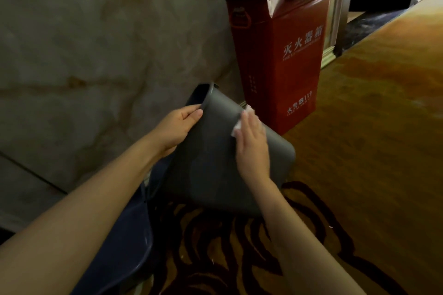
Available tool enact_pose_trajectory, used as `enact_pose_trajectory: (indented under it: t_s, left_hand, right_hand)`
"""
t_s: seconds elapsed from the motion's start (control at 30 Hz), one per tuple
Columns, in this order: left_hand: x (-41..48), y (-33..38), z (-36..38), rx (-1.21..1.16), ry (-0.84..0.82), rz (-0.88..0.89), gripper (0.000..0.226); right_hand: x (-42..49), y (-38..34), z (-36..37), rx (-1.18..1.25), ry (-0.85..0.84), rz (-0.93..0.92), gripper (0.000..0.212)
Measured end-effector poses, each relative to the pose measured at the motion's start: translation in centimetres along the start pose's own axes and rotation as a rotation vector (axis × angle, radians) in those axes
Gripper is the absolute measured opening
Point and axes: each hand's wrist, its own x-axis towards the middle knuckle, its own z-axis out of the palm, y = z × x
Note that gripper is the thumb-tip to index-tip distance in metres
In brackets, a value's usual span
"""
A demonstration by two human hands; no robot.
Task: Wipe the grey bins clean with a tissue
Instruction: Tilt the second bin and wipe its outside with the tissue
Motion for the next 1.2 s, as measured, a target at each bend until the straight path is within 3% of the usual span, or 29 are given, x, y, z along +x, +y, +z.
enact_pose_trajectory:
  t_s: [0.1, 0.3, 0.43, 0.63, 0.83, 1.2]
  left_hand:
    - [0.4, 0.6, 0.9, 0.037, 0.034, 0.042, 0.028]
    - [1.4, 1.4, 2.2, 0.03, 0.022, 0.036, 0.03]
    - [2.6, 2.4, 3.6, 0.09, 0.061, 0.008, 0.039]
    - [4.9, 2.4, 4.5, 0.141, 0.131, 0.05, 0.035]
    - [7.8, 1.7, 3.7, 0.145, 0.202, 0.039, 0.028]
    - [11.0, 0.1, 1.0, 0.092, 0.297, -0.038, 0.034]
  right_hand:
    - [1.3, -3.9, 1.7, -0.006, 0.006, -0.154, 0.05]
    - [0.9, -2.3, 2.6, -0.079, 0.074, -0.142, 0.055]
    - [-0.9, 2.6, 2.2, -0.095, 0.08, 0.061, 0.057]
    - [-2.8, 9.4, 1.7, 0.001, 0.027, 0.42, 0.049]
    - [-2.5, 12.0, 2.7, 0.082, -0.019, 0.455, 0.049]
    - [-9.1, 10.2, 6.5, 0.191, 0.108, 0.657, 0.051]
